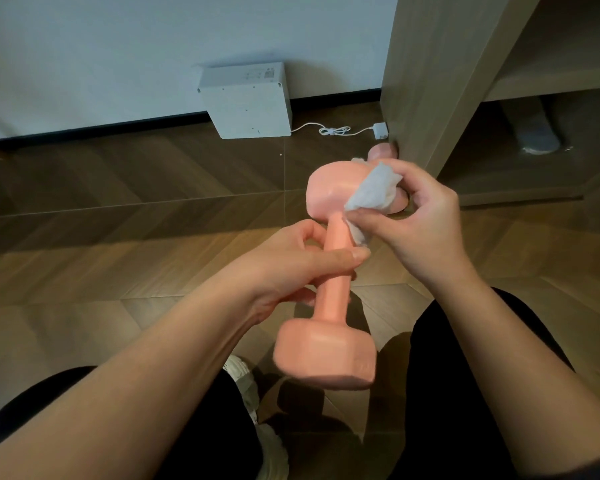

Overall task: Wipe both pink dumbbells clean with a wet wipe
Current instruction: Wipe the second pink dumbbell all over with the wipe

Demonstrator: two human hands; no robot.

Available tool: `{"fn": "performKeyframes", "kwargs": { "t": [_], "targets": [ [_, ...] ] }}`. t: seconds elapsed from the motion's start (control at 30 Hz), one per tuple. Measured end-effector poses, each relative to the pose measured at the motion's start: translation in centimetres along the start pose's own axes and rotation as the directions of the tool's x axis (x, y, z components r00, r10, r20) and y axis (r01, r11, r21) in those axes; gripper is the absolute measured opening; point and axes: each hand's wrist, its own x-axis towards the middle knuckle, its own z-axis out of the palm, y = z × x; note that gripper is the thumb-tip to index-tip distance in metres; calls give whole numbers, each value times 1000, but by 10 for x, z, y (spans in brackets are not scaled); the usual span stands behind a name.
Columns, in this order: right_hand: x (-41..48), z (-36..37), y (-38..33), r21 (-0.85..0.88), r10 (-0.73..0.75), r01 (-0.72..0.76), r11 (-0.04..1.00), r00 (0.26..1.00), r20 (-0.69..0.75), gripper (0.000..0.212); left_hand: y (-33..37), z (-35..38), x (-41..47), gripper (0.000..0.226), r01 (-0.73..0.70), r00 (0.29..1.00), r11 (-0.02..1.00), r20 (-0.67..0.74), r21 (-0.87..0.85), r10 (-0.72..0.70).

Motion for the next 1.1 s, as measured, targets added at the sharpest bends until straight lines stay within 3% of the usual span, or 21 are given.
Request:
{"fn": "performKeyframes", "kwargs": {
  "t": [0.1,0.27,0.4,0.57,0.73,0.83,0.93,1.03,1.1],
  "targets": [
    [2,0,-1,-3,5,-5,1000,1000,-7,49,1,0,-1,41,-15,1000,1000,27,24,15],
    [3,-2,-1,60,-40,41,997,999,-27,50,4,-6,-3,30,1,994,989,109,-145,15],
    [5,-3,2,62,-53,54,997,998,-26,52,3,-5,-3,24,-48,988,990,140,-130,66],
    [4,-2,3,66,10,-11,998,1000,16,52,6,-8,-3,23,3,988,995,154,-101,12],
    [4,0,1,53,29,-30,998,1000,10,51,1,-7,2,18,-15,999,1000,29,-26,16],
    [5,2,1,29,36,-36,999,999,14,51,-1,-4,3,35,-4,999,999,-51,-49,2],
    [6,3,1,59,27,-29,998,999,27,49,-2,-2,1,37,11,999,995,31,-97,-8],
    [7,1,0,79,1,-2,997,1000,9,48,1,1,-1,25,72,992,964,122,-257,-42],
    [8,0,-1,110,-38,39,993,999,-13,48,4,-2,-3,32,101,980,940,195,-327,-38]
  ]
}}
